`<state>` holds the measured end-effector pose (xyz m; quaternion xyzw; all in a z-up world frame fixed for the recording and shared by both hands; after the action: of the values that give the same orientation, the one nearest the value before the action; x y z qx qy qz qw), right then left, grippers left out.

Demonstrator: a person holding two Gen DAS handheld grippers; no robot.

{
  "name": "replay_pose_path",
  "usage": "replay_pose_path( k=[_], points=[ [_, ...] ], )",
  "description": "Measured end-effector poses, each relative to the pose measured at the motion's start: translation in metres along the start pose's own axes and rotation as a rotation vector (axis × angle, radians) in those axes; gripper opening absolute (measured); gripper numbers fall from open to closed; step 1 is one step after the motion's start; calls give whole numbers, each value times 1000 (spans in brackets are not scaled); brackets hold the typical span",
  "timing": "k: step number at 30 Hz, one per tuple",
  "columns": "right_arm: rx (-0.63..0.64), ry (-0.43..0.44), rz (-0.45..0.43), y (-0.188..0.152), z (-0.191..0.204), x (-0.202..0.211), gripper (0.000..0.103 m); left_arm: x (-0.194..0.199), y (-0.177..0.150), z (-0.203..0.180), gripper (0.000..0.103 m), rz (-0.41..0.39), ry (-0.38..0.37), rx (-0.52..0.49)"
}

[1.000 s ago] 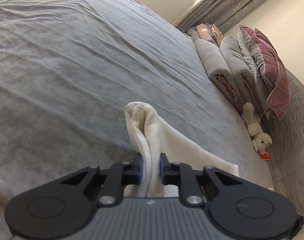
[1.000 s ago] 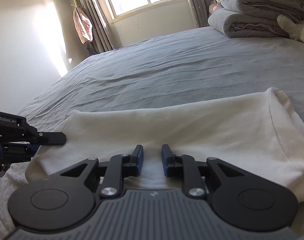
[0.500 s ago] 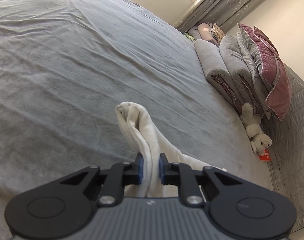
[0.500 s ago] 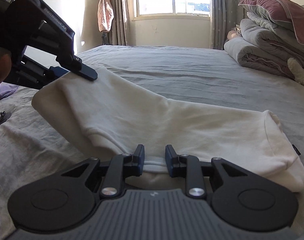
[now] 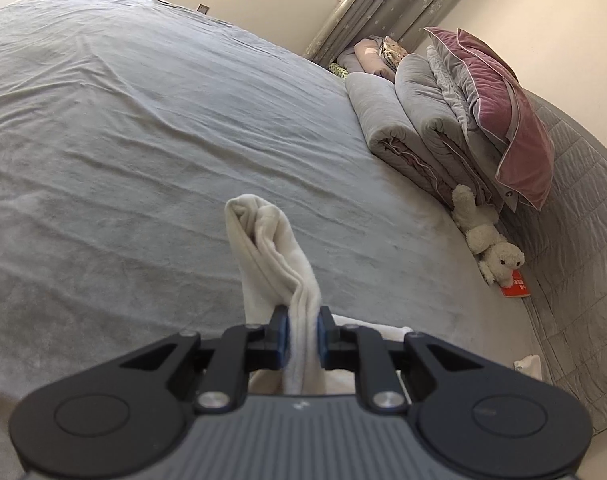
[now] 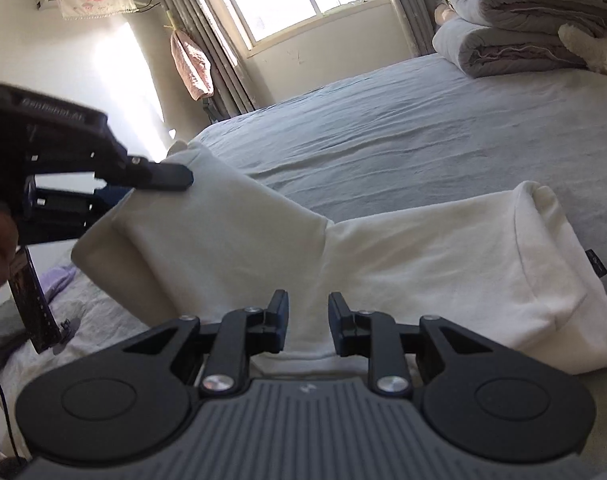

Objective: Fold clothes

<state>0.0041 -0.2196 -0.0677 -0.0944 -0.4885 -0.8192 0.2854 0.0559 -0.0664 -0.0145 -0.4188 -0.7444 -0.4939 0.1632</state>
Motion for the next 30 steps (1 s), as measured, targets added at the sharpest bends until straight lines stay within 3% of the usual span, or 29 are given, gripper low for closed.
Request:
replay_pose_path(
  k=[4,10,17,19,23,28,30],
  points=[
    [-290,96,6,27,-30,-15,24,2,-1,0,15,-2,1,5],
    [-528,148,48,34,-44,-53,18,6,-3,-4,15,-1,-3,-13],
    [-567,54,62,39,-54,-88,11,1,-8,-13,15,11,-1,-33],
    [-572,68,63,39,-56,-83,8,-1,-7,-17,15,18,-8,-27],
    [-576,111,48,40,-61,-57,17,-4,-9,-33,15,27,-26,-37],
    [-552,90,35,38,-77,-28,22,-15,-17,-54,16,40,-32,-50],
    [-550,89,24,37,-83,-18,31,-19,-21,-63,16,44,-32,-59]
  ],
)
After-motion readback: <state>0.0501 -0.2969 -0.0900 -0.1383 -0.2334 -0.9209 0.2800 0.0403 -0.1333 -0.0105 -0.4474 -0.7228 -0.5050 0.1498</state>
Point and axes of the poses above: each gripper's, at about its wrist camera, not at the fingertips, and x roughly against the way its jaws point, z to its left, y to its top, the point moved 9 cm from there along -x, roughly the way its jaws point, and after that the axes turned 4 degrees about y, right-handed, at the moved point
